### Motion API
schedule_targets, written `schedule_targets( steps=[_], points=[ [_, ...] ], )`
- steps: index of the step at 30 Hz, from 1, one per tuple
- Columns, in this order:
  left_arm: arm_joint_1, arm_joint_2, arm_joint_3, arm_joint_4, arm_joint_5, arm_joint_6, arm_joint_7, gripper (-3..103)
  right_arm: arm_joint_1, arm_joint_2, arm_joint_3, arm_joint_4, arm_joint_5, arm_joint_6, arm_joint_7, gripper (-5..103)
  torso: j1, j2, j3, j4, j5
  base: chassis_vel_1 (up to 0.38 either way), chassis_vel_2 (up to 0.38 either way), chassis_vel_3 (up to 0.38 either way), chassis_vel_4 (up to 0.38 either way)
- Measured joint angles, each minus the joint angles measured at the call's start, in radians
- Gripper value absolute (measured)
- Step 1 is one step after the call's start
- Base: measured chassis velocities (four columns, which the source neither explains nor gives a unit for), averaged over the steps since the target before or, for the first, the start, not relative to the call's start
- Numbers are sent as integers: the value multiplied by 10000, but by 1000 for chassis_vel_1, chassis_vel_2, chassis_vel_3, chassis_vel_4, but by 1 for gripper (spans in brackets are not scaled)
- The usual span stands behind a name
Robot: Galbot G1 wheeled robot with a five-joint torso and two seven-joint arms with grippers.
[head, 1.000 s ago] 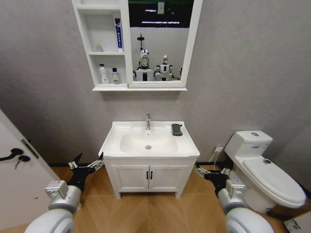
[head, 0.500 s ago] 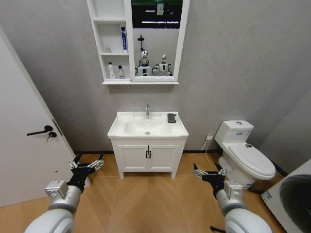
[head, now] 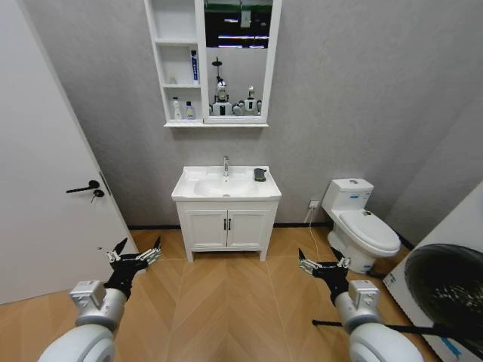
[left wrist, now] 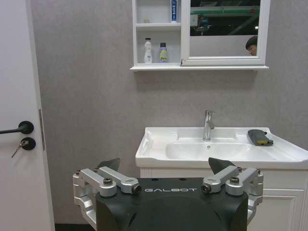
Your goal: Move facial cleanser and shampoo from washbasin to cabinet, then wipe washbasin with towel.
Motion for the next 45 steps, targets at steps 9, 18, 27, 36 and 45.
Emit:
schedule_targets(
  steps=[9, 18, 27, 36, 45],
  points=[
    [2, 0, 0, 0, 0, 0, 0, 100, 80, -32, 30, 2, 137, 162, -12, 100, -7, 2, -3, 2, 2, -23, 26, 34, -17],
    [3, 0, 0, 0, 0, 0, 0, 100, 111, -58, 72, 3, 145, 174, -12, 100, -7, 3, -3, 2, 3, 0, 0, 0, 0],
    [3, 0, 0, 0, 0, 0, 0, 100, 58, -38, 75, 3, 129, 279, -8, 100, -8, 3, -3, 4, 3, 0, 0, 0, 0],
    [2, 0, 0, 0, 0, 0, 0, 100, 116, 1, 62, 3, 81, 287, -4, 100, -7, 3, -3, 2, 3, 0, 0, 0, 0],
    [3, 0, 0, 0, 0, 0, 0, 100, 78, 20, 4, 2, 38, -6, 6, 100, -7, 3, -3, 2, 3, 0, 0, 0, 0]
  ],
)
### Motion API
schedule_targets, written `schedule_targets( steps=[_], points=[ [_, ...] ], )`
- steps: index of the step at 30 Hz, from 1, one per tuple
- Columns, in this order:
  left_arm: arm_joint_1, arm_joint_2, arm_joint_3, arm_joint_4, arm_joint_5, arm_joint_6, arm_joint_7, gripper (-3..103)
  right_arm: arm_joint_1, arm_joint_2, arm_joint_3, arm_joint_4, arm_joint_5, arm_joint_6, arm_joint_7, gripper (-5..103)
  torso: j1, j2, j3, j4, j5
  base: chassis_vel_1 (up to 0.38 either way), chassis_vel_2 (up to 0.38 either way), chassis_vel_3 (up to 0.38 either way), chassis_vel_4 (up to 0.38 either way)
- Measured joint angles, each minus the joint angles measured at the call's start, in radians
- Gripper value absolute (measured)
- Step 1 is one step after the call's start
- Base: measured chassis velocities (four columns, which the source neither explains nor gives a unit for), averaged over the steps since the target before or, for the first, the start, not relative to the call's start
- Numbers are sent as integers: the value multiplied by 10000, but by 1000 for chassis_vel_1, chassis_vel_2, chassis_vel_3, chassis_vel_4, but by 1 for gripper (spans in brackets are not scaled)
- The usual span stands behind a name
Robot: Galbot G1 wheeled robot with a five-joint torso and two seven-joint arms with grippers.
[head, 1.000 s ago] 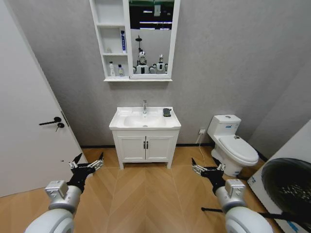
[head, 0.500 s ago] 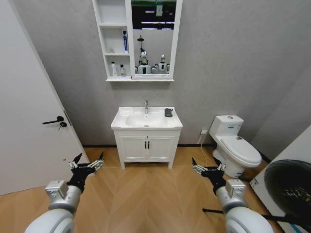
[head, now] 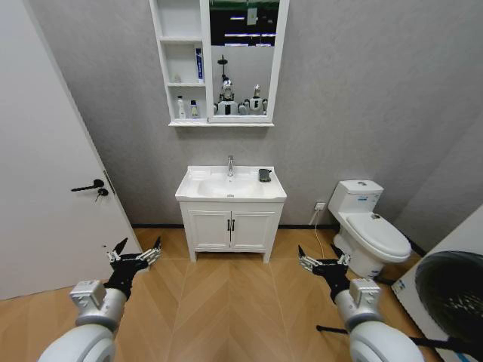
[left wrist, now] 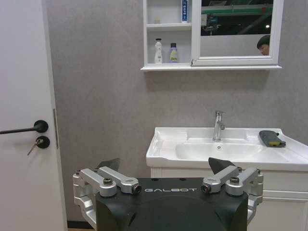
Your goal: Move facial cleanser and shampoo from washbasin to cabinet, then wipe washbasin with towel.
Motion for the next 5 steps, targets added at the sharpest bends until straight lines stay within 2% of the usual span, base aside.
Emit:
schedule_targets(
  steps=[5],
  points=[
    [0, 0, 0, 0, 0, 0, 0, 100, 9, -7, -29, -1, 0, -43, 0, 100, 3, -1, 0, 1, 0, 28, -35, -21, 36]
  ],
)
